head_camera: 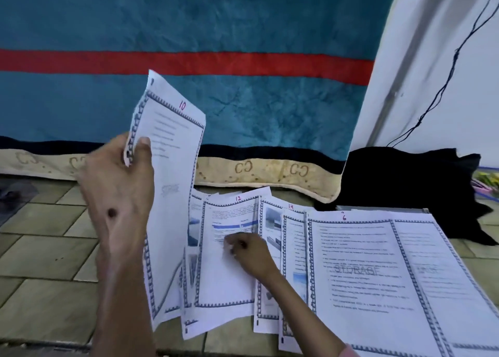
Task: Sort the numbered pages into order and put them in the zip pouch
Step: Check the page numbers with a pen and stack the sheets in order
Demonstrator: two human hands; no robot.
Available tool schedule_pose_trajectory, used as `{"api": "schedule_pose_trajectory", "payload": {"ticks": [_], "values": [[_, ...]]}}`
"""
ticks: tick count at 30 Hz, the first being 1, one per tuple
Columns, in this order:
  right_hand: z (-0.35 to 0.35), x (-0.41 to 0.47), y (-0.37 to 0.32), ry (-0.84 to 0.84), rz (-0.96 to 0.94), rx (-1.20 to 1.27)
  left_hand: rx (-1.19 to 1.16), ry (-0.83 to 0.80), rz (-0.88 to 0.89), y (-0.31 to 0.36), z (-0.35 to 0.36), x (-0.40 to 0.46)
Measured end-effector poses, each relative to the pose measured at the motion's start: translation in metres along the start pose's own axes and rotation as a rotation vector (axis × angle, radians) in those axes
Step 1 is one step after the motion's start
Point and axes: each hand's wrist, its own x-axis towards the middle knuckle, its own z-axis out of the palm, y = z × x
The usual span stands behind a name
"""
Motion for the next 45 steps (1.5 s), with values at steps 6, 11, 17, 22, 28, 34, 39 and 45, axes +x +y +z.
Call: {"api": "schedule_pose_trajectory", "payload": {"ticks": [6,11,17,22,28,34,39,45], "values": [[-0.059,-0.008,0.054,0.389,0.402,-0.533,-0.033,-0.039,0.066,0.024,0.014,-0.009],[-0.073,-0.019,0.076,0.354,0.59,-0.511,-0.005,-0.139,0.052,0.016,0.033,-0.015],[-0.086,-0.023,0.078,0.304,0.551,-0.557,0.023,-0.404,-0.058,-0.025,0.08,-0.029],[-0.087,-0.023,0.074,0.293,0.517,-0.6,0.122,-0.588,-0.25,-0.075,0.113,-0.042],[-0.113,-0.032,0.083,0.44,0.453,-0.364,0.186,-0.734,-0.283,-0.12,0.132,-0.057],[-0.164,-0.058,0.094,0.665,0.395,-0.022,0.236,-0.716,-0.319,-0.141,0.137,-0.058],[-0.167,-0.066,0.089,0.577,0.26,-0.131,0.293,-0.691,-0.286,-0.149,0.136,-0.049],[-0.104,-0.039,0.067,0.232,0.37,-0.315,0.412,-0.678,-0.24,-0.156,0.129,-0.035]]}}
